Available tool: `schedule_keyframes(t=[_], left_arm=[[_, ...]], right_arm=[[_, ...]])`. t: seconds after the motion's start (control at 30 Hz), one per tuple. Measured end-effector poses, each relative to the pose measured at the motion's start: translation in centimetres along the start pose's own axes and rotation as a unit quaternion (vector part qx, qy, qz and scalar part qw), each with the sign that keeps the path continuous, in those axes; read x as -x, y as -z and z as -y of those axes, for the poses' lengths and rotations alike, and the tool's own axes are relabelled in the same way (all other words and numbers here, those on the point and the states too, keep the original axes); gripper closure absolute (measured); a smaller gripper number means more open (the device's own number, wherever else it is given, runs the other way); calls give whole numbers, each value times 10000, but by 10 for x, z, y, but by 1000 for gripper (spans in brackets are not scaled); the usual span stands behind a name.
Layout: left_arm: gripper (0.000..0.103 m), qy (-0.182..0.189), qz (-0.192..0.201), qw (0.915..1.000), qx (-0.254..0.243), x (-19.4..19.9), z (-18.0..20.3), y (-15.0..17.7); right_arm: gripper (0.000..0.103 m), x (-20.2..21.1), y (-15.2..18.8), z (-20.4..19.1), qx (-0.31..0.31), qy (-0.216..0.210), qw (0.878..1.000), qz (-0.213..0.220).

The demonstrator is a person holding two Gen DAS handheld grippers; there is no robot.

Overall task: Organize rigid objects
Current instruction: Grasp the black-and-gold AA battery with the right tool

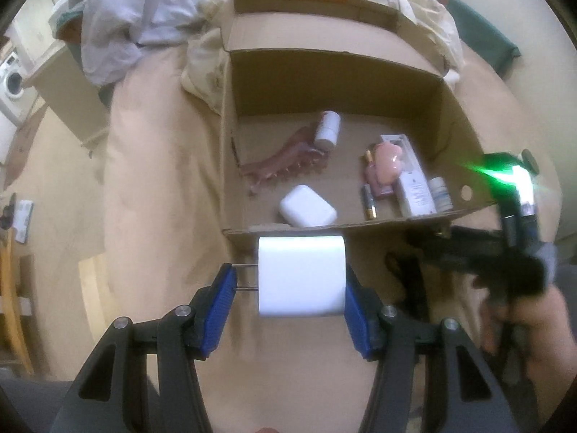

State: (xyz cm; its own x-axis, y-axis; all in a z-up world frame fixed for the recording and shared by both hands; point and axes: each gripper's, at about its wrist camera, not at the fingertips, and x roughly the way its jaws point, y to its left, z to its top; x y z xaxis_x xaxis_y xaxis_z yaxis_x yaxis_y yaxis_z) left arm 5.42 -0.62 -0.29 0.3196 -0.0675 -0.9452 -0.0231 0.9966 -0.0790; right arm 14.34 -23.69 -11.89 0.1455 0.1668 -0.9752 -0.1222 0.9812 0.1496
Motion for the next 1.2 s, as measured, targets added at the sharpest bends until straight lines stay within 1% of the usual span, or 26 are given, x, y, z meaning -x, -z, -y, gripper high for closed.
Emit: schedule_keyframes(t=[0.2, 0.23, 0.27, 0.3, 0.37, 0.4, 0.47, 0.5, 0.57, 0.67, 0.77, 0.87, 1.03, 1.2], left_arm=[[50, -111, -71, 9999, -12, -7, 2, -3], [50, -117, -81, 9999, -18, -8, 1, -3], [50, -130, -92, 9999, -31, -10, 3, -3], [50, -148, -92, 9998, -45, -10, 3, -3], [50, -159, -78, 9998, -62, -11, 4, -4], [50, -163, -68, 9998, -84, -10, 5, -4], [50, -180, -43, 9997, -129, -10, 7, -3], [50, -197, -39, 9997, -153, -10, 7, -2], [50, -266, -44, 9995, -190, -11, 7, 0], [50, -293, -76, 9995, -103, -13, 1, 0], [50, -286, -60, 9996, -2, -11, -5, 0], [50, -291, -27, 9996, -4, -8, -5, 2], [50, -284, 9, 9996, -65, -4, -3, 6], [50, -433, 204, 9986, -223, 5, 2, 9]], right_arm=[[9, -18, 0, -17, 288, 474, 9985, 4], [12, -18, 1, -19, 341, 526, 9980, 16], [18, -18, 2, -20, 381, 569, 9976, 32], [21, -17, 3, -20, 403, 607, 9973, 61], [36, -14, 5, -20, 471, 651, 9967, 105], [39, -13, 6, -20, 509, 667, 9964, 111], [54, -11, 6, -17, 520, 695, 9961, 126], [58, -9, 6, -15, 482, 703, 9963, 132], [59, -2, 12, -2, 360, 618, 9974, 130], [59, 5, 12, 13, 245, 689, 9972, 169], [59, 13, 15, 26, 0, 369, 9992, 132], [59, 24, 21, 33, -82, 116, 9999, 93], [59, 53, 38, 27, 157, -179, 9996, 177], [59, 85, 57, 23, 428, -448, 9974, 376]])
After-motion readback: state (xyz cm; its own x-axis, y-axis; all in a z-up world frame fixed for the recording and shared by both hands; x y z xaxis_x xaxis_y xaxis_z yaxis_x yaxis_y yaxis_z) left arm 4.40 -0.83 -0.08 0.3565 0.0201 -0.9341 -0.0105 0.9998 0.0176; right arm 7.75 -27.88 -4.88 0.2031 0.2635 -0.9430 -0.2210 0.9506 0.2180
